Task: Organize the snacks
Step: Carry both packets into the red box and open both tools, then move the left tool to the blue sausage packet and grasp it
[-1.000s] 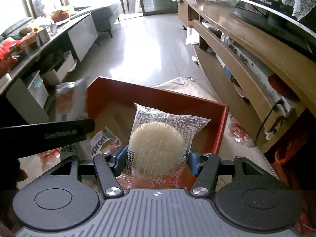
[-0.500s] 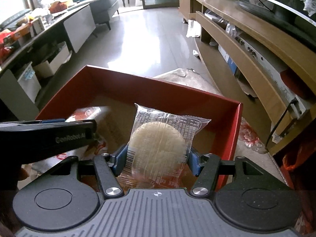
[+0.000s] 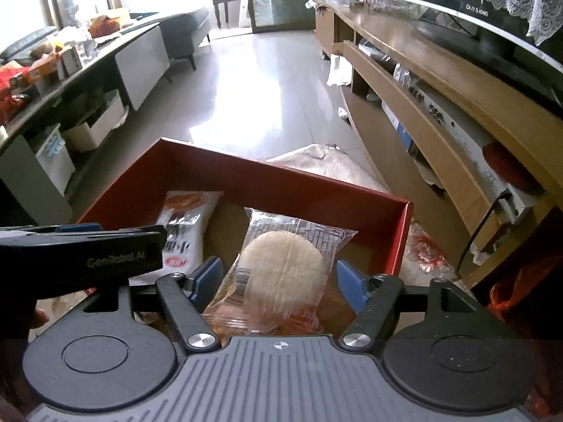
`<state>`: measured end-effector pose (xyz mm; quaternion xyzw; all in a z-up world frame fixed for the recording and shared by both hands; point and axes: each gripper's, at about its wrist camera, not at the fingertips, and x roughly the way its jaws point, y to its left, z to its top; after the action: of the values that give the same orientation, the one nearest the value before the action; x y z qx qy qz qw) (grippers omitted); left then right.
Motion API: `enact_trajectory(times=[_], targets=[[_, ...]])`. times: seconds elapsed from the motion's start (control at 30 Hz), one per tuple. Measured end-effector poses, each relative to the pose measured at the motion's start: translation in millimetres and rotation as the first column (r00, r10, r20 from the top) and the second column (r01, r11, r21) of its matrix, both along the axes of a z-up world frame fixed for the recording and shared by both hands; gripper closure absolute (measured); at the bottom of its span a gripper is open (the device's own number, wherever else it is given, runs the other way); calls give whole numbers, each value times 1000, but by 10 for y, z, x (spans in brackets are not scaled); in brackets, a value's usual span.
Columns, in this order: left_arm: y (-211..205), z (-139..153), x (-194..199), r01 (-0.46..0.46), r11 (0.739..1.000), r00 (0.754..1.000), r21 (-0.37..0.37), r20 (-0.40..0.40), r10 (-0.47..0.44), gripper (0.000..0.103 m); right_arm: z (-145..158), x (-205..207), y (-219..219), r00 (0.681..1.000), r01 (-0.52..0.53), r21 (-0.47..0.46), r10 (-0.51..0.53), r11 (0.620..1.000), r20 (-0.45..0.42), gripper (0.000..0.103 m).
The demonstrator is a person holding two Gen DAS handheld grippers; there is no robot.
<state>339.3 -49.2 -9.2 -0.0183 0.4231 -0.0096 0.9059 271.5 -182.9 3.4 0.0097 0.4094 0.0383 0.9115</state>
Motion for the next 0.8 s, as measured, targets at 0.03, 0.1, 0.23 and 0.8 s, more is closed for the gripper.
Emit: enact_trajectory(times=[0.03,0.1,0.23,0.8], targets=[[18,17,-26,0,1000,1000,-2,0,0,31,11,-20,6,1000,0,-5,0,1000,2,25],[65,55,-99,-2,1000,1000,-7,5,2,31,42,-69,19,1000,-1,-8,1,1000,6,25],[139,97,-220,-6,1000,1000,-14,4,6,31,99,-171,31,1000,-8,-17,9,1000,16,24],[320,113,-725,15,999,1000,-29,-23,-16,30,178,-597,171,999,-38,-24,39,999,22,24]])
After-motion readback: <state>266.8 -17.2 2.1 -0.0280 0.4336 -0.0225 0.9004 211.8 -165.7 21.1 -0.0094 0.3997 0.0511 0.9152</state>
